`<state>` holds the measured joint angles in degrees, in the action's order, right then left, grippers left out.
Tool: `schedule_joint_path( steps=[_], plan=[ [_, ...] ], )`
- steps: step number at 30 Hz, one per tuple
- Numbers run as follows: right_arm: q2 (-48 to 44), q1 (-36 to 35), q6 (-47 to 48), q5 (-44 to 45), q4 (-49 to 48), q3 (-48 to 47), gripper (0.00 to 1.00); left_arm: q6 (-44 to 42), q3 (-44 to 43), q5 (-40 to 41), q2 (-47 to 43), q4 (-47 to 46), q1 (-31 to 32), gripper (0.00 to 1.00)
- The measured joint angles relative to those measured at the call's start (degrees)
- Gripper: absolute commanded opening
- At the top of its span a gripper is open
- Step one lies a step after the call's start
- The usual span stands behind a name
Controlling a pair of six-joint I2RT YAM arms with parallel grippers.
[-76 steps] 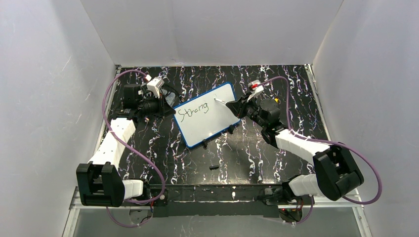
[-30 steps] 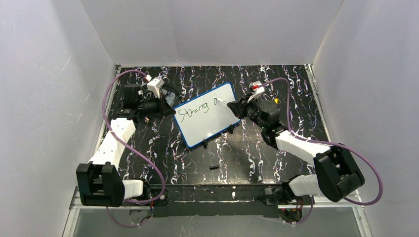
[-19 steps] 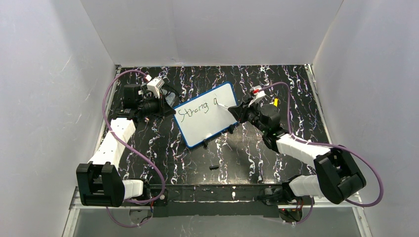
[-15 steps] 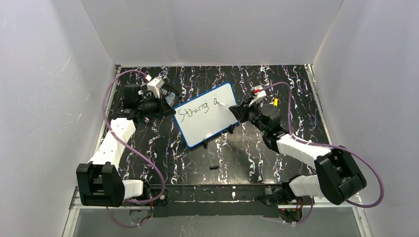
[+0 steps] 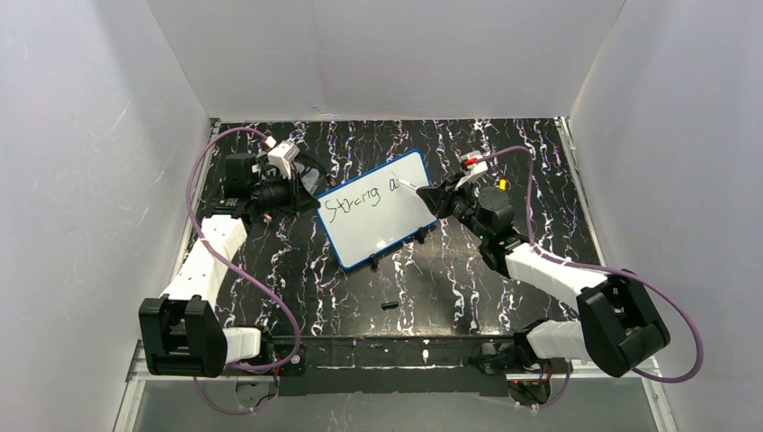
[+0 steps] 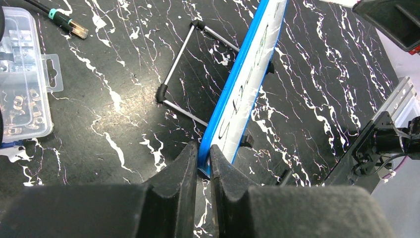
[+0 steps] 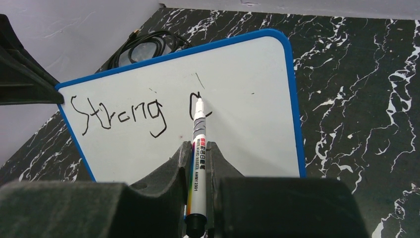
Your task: Write a sentence on the whiteboard
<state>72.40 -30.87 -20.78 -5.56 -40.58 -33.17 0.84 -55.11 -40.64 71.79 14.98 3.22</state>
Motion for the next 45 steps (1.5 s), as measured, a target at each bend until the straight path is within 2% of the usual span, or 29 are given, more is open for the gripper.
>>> schedule_joint_path(
  steps=[12,22,35,45],
  plan=[
    [3.1,0.0,-0.3,-0.8,-0.8,-0.2,0.01,0.0,0.0,0.1,0.0,0.0,0.0,0.0],
    [2.5,0.0,0.0,4.9,-1.3,-0.2,0.01,0.0,0.0,0.0,0.0,0.0,0.0,0.0],
    [0.1,-0.1,-0.1,0.8,-3.1,-0.2,0.01,0.0,0.0,-0.2,0.0,0.0,0.1,0.0],
    [3.9,0.0,-0.1,0.5,-3.7,-2.0,0.01,0.0,0.0,-0.3,0.0,0.1,0.1,0.0]
  ],
)
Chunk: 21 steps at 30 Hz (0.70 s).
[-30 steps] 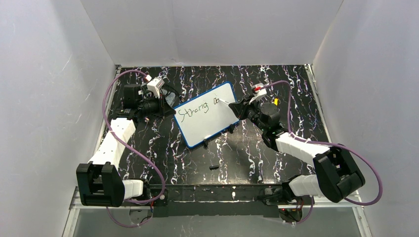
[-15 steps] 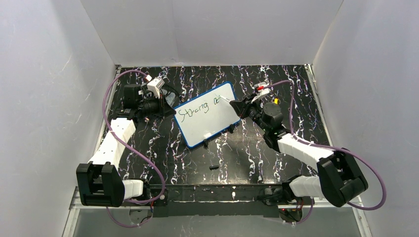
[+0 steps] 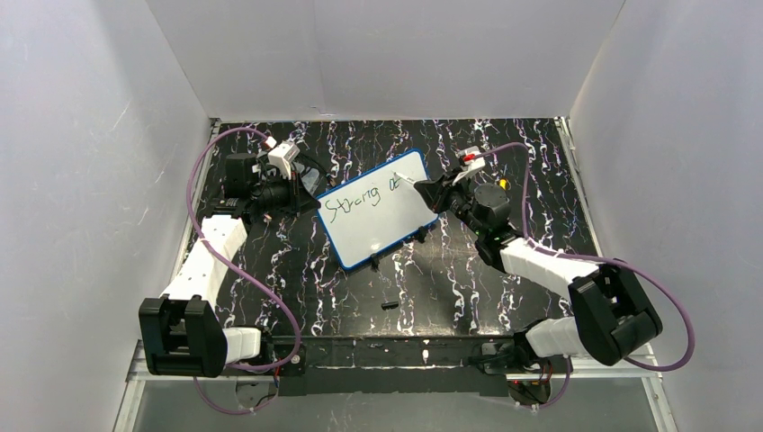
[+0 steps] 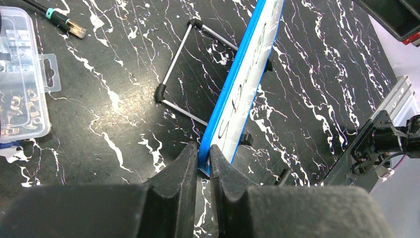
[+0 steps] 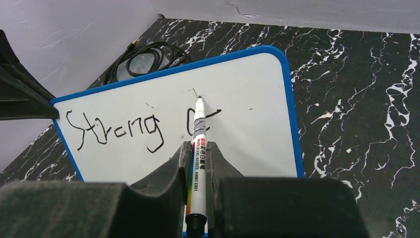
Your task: Write a sentence on the whiteboard
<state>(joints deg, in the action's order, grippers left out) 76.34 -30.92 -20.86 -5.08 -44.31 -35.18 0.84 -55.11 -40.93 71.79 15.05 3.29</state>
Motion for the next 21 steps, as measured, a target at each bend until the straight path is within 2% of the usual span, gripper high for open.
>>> schedule_joint_path(
  steps=[10,21],
  plan=[
    [0.2,0.0,0.0,0.9,0.3,0.6,0.01,0.0,0.0,0.0,0.0,0.0,0.0,0.0],
    [-1.6,0.0,-0.5,1.3,0.3,5.5,0.01,0.0,0.0,0.0,0.0,0.0,0.0,0.0]
  ],
)
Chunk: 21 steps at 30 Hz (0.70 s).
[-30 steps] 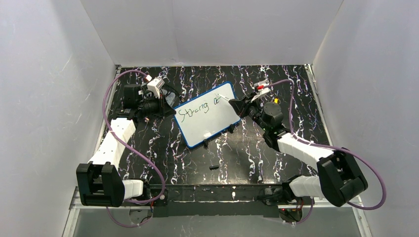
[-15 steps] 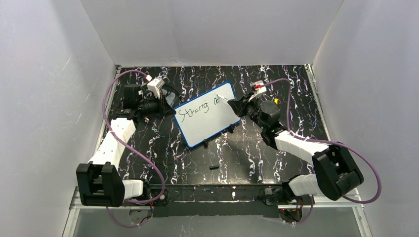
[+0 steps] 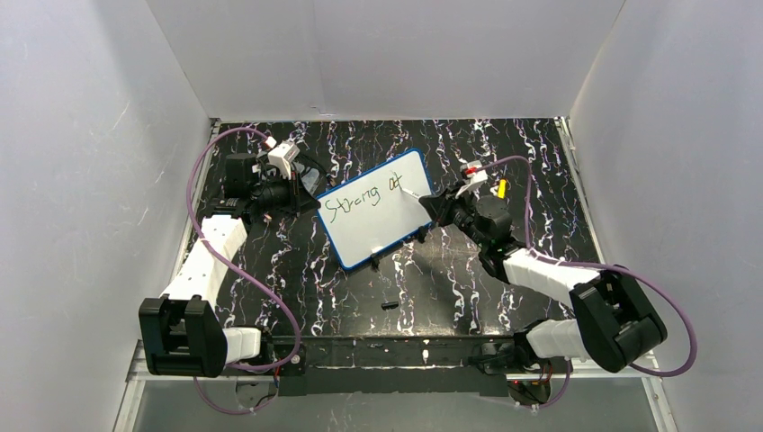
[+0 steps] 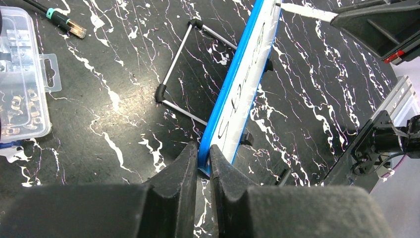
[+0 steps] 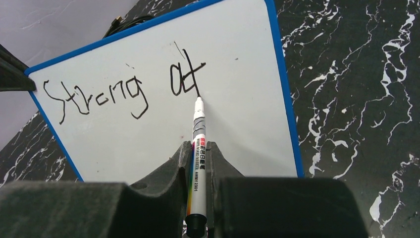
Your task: Write a sentence on the whiteboard
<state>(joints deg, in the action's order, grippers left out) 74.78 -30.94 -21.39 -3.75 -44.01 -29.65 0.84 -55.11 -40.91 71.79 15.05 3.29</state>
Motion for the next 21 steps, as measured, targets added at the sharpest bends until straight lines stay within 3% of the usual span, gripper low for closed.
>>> schedule_joint_path(
  steps=[21],
  plan=[
    [-1.4,-0.3,1.5,2.8,3.4,-0.1,0.01,0.0,0.0,0.0,0.0,0.0,0.1,0.0]
  ],
)
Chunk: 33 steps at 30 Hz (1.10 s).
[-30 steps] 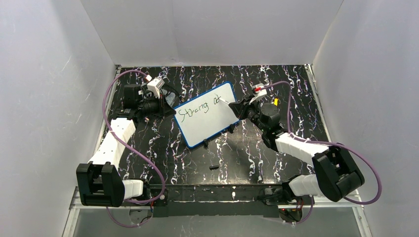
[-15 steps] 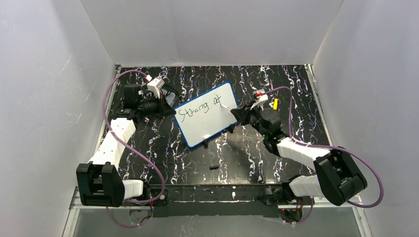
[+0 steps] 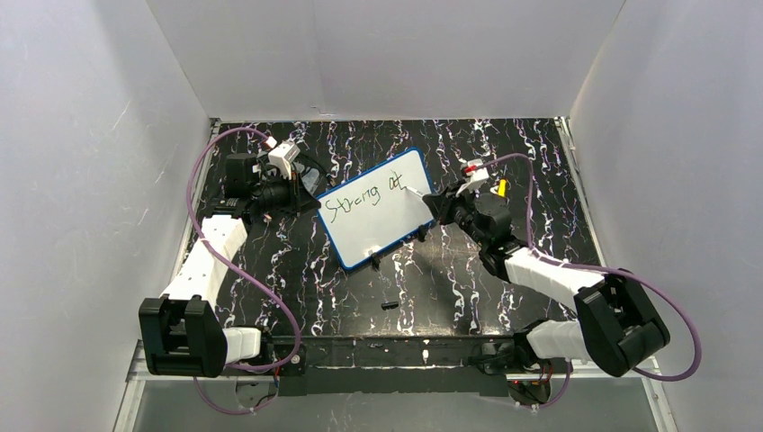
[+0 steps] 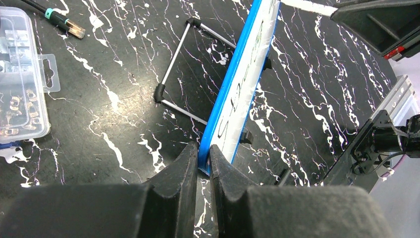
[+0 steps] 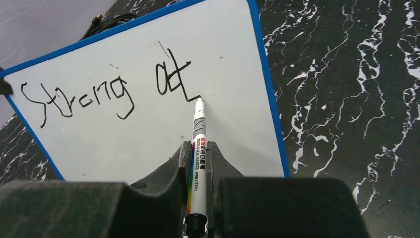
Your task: Write a sentence on the whiteboard
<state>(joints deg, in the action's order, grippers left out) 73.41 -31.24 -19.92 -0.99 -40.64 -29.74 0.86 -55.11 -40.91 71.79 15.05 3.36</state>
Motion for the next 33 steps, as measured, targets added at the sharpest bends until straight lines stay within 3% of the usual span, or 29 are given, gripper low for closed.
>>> schedule_joint_path(
  steps=[7,13,23,33],
  plan=[
    [-4.6,0.0,3.0,3.9,7.1,-4.2,0.01,0.0,0.0,0.0,0.0,0.0,0.1,0.0],
    [-7.8,-0.5,4.0,1.6,10.4,-8.5,0.01,0.0,0.0,0.0,0.0,0.0,0.1,0.0],
    [-7.7,-15.8,5.1,-0.7,11.8,-8.3,0.01,0.0,0.0,0.0,0.0,0.0,0.1,0.0],
    [3.4,-22.2,4.5,-1.7,8.4,-8.3,0.01,0.0,0.0,0.0,-0.1,0.1,0.1,0.0]
  ],
)
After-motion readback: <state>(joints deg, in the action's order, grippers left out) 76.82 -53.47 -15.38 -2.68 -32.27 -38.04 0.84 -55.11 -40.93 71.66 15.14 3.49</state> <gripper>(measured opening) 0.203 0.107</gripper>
